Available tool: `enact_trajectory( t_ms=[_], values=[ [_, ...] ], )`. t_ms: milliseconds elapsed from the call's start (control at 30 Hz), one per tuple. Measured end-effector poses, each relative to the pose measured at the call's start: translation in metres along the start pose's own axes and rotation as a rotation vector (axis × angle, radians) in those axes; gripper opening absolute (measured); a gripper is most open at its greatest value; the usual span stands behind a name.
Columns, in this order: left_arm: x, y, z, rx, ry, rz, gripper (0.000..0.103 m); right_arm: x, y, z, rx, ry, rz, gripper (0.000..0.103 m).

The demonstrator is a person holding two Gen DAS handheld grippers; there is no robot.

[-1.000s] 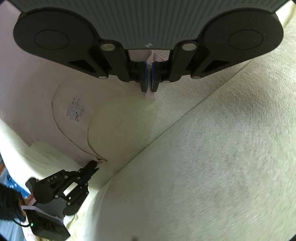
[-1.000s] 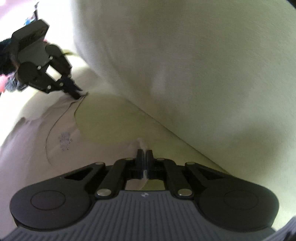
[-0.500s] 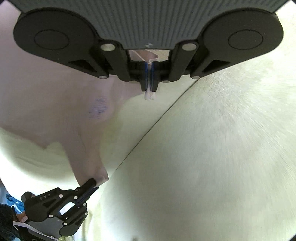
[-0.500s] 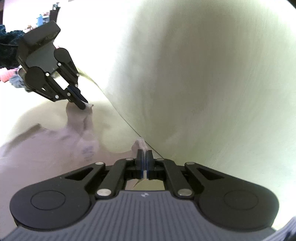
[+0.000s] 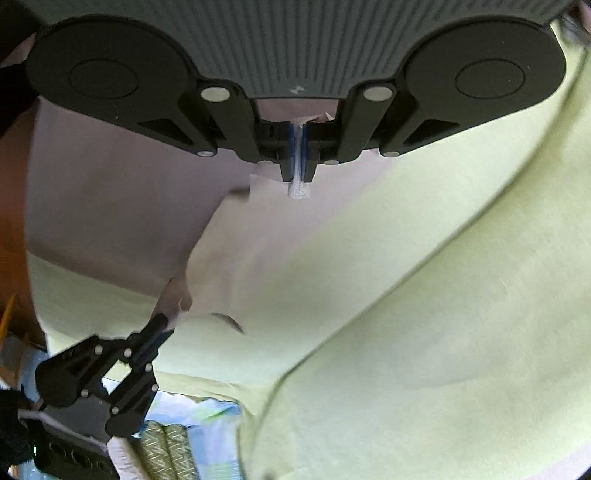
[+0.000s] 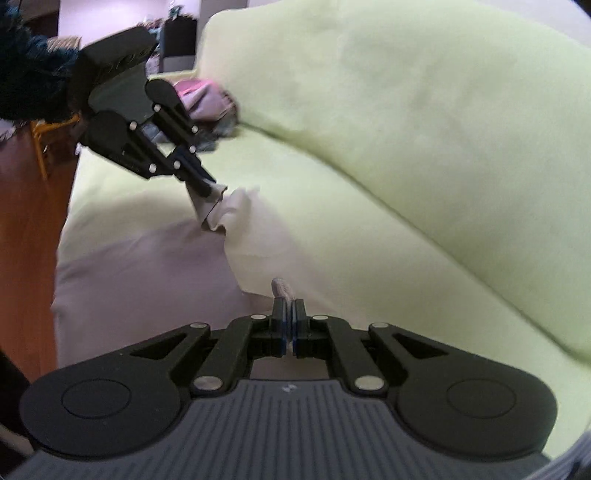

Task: Fold clothes
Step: 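Lift the hem with both grippers and fold it toward the shoulder straps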

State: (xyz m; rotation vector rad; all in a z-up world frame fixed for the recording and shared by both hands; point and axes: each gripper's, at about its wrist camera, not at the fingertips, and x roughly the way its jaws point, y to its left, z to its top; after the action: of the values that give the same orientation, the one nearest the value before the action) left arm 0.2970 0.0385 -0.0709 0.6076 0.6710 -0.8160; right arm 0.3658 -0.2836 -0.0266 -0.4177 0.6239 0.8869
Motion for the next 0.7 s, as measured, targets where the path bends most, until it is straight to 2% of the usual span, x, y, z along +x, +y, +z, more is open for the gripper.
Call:
enact_trajectory(
  t_ms=[100,233,333,433,500,633,700],
  values=[
    [0.003,-0.038,-0.014,0.044,-0.032,-0.012,0.000,0.009,0.031,-0.012,-0.030,-0.003,-0.017,0.002],
    [-0.007,-0.044,-0.028,0.070,-0.082,0.003,0.000,0.001,0.057,-0.034,-0.084,-0.057,-0.069,0.002],
    [-0.023,-0.054,-0.043,0.092,-0.141,0.054,0.000,0.004,0.077,-0.044,-0.106,-0.092,-0.095,0.002],
    [-0.016,-0.073,-0.038,0.091,-0.173,0.087,0.000,-0.010,0.094,-0.055,-0.101,-0.158,-0.128,0.002],
    [-0.021,-0.081,-0.039,0.091,-0.175,0.110,0.000,-0.028,0.111,-0.066,-0.087,-0.202,-0.130,0.002],
    [-0.039,-0.102,-0.053,0.039,-0.139,0.138,0.000,-0.043,0.127,-0.079,-0.065,-0.195,-0.120,0.002],
    [-0.040,-0.110,-0.057,0.022,-0.123,0.142,0.000,-0.047,0.141,-0.089,-0.098,-0.166,-0.113,0.002]
  ],
)
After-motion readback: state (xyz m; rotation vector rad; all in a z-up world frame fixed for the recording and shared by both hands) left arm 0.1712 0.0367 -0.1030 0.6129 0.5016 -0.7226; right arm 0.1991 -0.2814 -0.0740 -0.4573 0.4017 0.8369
